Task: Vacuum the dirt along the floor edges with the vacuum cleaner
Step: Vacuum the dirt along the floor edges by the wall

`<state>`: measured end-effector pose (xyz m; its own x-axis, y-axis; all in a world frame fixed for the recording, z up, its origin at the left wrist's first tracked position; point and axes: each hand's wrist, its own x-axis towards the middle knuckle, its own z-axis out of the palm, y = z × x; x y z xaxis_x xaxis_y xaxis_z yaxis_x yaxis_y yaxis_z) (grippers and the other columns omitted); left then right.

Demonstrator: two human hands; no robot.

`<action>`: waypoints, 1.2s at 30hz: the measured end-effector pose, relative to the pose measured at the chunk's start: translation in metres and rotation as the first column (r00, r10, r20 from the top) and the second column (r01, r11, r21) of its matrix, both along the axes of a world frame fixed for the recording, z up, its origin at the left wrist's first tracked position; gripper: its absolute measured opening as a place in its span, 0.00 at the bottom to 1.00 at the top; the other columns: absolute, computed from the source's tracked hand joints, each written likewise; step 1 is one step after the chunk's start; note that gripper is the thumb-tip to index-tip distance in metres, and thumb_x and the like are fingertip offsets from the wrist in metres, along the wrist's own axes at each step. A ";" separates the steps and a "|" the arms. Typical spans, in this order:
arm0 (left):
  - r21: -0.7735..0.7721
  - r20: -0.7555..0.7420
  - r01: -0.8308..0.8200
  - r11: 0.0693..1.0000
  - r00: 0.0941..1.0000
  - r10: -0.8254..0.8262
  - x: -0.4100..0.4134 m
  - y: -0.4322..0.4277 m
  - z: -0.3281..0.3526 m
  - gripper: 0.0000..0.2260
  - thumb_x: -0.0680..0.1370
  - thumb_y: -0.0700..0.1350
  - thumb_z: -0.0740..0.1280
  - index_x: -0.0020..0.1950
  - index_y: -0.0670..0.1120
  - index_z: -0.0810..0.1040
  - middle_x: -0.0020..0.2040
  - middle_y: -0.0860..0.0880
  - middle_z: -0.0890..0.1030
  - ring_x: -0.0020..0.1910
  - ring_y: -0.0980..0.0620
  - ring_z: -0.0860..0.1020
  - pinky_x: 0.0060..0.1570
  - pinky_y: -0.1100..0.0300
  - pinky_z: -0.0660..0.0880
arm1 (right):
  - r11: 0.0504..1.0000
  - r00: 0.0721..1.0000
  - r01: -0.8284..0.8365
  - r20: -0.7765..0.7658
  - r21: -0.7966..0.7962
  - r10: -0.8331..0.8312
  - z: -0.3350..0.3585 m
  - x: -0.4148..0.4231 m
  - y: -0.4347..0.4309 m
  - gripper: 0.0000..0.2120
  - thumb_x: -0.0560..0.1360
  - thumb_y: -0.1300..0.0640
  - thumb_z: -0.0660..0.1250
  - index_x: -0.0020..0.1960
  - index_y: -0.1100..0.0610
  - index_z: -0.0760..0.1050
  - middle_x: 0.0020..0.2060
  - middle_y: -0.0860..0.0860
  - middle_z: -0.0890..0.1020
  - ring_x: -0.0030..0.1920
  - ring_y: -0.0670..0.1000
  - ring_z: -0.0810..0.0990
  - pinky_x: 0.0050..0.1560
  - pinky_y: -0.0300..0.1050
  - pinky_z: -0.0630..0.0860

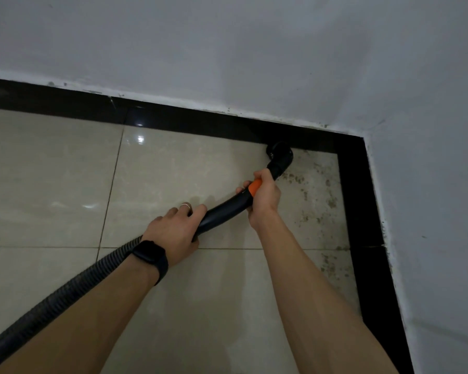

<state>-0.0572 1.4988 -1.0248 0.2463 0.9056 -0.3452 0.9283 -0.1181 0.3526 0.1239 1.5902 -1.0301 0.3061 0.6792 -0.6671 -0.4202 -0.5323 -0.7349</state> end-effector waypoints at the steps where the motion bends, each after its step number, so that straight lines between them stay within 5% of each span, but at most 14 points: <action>1: -0.008 -0.007 0.013 1.000 1.000 -0.013 0.002 0.004 0.001 0.18 0.76 0.49 0.65 0.61 0.54 0.61 0.54 0.50 0.70 0.45 0.50 0.69 0.38 0.55 0.70 | 1.000 1.000 0.016 0.006 0.000 -0.016 0.000 0.004 0.001 0.06 0.73 0.57 0.69 0.49 0.58 0.77 0.30 0.53 0.80 0.31 0.53 0.80 0.33 0.44 0.80; 27: 0.060 -0.047 0.239 0.969 0.970 -0.237 0.083 0.086 -0.016 0.21 0.76 0.51 0.66 0.64 0.54 0.58 0.57 0.49 0.70 0.50 0.49 0.73 0.37 0.56 0.66 | 0.974 0.966 0.226 0.130 -0.016 -0.222 0.002 0.097 0.029 0.03 0.76 0.57 0.67 0.45 0.57 0.75 0.27 0.49 0.80 0.28 0.51 0.82 0.32 0.43 0.80; 33: -0.013 0.090 0.192 0.981 0.978 -0.191 0.083 0.096 -0.016 0.17 0.75 0.49 0.67 0.58 0.57 0.62 0.51 0.52 0.68 0.42 0.52 0.68 0.34 0.58 0.66 | 0.974 0.940 0.223 0.277 -0.049 -0.201 0.004 0.096 0.032 0.07 0.77 0.54 0.67 0.45 0.58 0.77 0.28 0.50 0.82 0.30 0.50 0.84 0.34 0.44 0.79; 36: -0.089 0.236 0.119 0.989 0.967 -0.095 0.077 0.099 -0.013 0.16 0.73 0.48 0.70 0.51 0.59 0.64 0.47 0.55 0.69 0.41 0.52 0.72 0.35 0.57 0.72 | 0.976 0.897 0.187 0.425 -0.112 -0.123 0.005 0.094 0.034 0.09 0.77 0.48 0.67 0.45 0.54 0.76 0.39 0.51 0.82 0.40 0.52 0.82 0.38 0.46 0.75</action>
<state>0.0195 1.5982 -1.0383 0.4237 0.8326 -0.3567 0.8043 -0.1646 0.5710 0.2183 1.6239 -1.0252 0.6690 0.5053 -0.5450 -0.1818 -0.5998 -0.7792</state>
